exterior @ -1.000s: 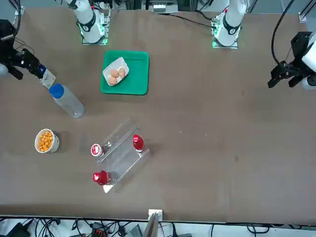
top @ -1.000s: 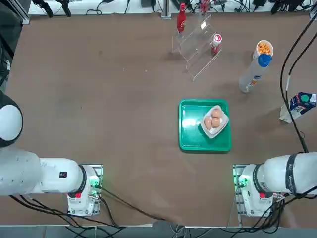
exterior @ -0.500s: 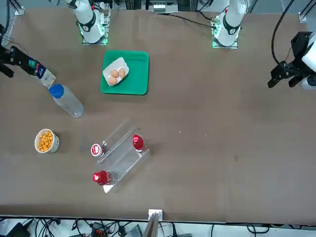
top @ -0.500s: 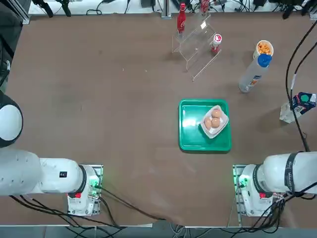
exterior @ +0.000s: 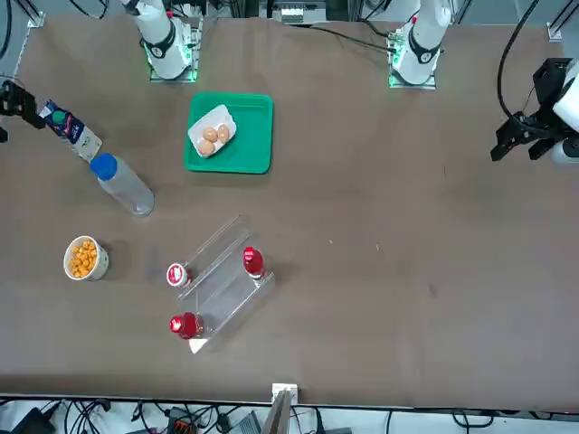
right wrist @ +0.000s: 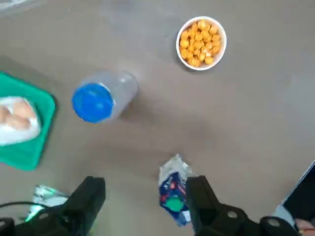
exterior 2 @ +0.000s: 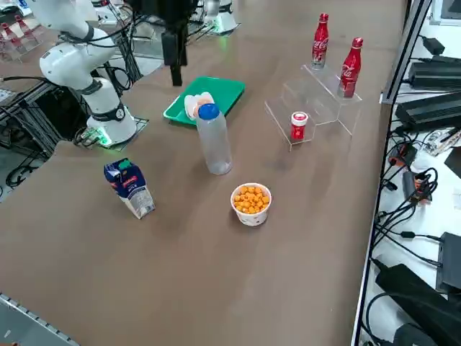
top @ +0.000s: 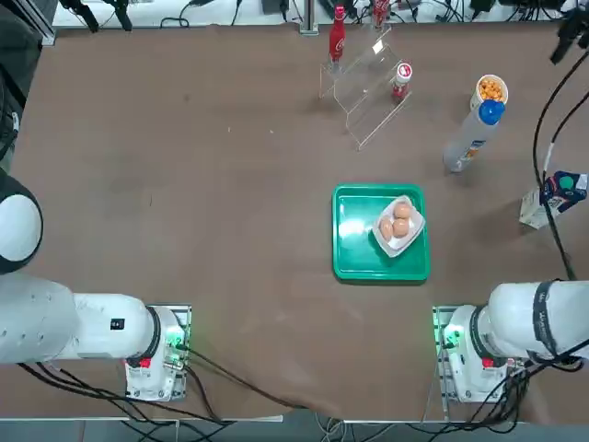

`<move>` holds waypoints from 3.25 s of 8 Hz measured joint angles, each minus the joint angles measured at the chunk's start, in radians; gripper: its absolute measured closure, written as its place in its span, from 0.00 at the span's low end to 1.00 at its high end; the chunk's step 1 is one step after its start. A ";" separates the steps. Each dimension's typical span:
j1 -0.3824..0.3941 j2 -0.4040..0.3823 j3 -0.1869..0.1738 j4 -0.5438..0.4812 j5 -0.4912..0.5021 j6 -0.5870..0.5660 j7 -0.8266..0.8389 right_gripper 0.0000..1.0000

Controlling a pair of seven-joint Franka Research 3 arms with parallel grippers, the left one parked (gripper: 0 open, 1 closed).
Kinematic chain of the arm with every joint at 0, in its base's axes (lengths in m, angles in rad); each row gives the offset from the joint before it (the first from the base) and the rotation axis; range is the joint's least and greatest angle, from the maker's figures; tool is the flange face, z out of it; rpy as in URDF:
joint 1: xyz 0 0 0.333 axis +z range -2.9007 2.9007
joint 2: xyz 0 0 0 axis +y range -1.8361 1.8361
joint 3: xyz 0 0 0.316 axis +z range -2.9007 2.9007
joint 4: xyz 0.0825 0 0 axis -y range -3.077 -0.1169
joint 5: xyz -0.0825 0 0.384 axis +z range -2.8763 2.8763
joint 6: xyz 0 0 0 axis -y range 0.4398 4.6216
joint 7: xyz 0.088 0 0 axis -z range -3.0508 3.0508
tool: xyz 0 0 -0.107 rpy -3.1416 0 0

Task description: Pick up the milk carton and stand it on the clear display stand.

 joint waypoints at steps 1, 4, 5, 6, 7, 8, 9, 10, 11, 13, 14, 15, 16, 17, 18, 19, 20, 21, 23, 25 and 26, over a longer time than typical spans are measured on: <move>-0.035 -0.007 -0.001 -0.038 -0.002 0.025 -0.095 0.00; -0.120 -0.101 -0.001 -0.283 -0.007 0.211 -0.376 0.00; -0.147 -0.141 -0.002 -0.365 -0.008 0.246 -0.457 0.00; -0.171 -0.167 -0.002 -0.420 -0.010 0.261 -0.527 0.00; -0.191 -0.180 -0.002 -0.457 -0.019 0.275 -0.589 0.00; -0.207 -0.186 -0.002 -0.489 -0.036 0.300 -0.635 0.00; -0.224 -0.187 -0.002 -0.525 -0.053 0.346 -0.676 0.00; -0.244 -0.187 -0.002 -0.560 -0.064 0.395 -0.720 0.00; -0.266 -0.187 -0.003 -0.588 -0.067 0.429 -0.764 0.00; -0.294 -0.187 -0.003 -0.632 -0.070 0.459 -0.802 0.00; -0.296 -0.190 -0.002 -0.651 -0.087 0.470 -0.805 0.00; -0.296 -0.200 -0.001 -0.676 -0.112 0.487 -0.809 0.00; -0.296 -0.213 0.000 -0.705 -0.126 0.513 -0.832 0.00; -0.298 -0.220 -0.006 -0.731 -0.128 0.541 -0.862 0.00; -0.302 -0.225 -0.023 -0.755 -0.130 0.568 -0.894 0.00; -0.306 -0.225 -0.036 -0.773 -0.130 0.587 -0.919 0.00; -0.309 -0.225 -0.038 -0.785 -0.132 0.600 -0.929 0.00; -0.309 -0.225 -0.038 -0.797 -0.139 0.621 -0.934 0.00; -0.311 -0.225 -0.038 -0.823 -0.146 0.674 -0.948 0.00; -0.313 -0.225 -0.038 -0.833 -0.147 0.687 -0.953 0.00; -0.313 -0.224 -0.038 -0.834 -0.152 0.691 -0.954 0.00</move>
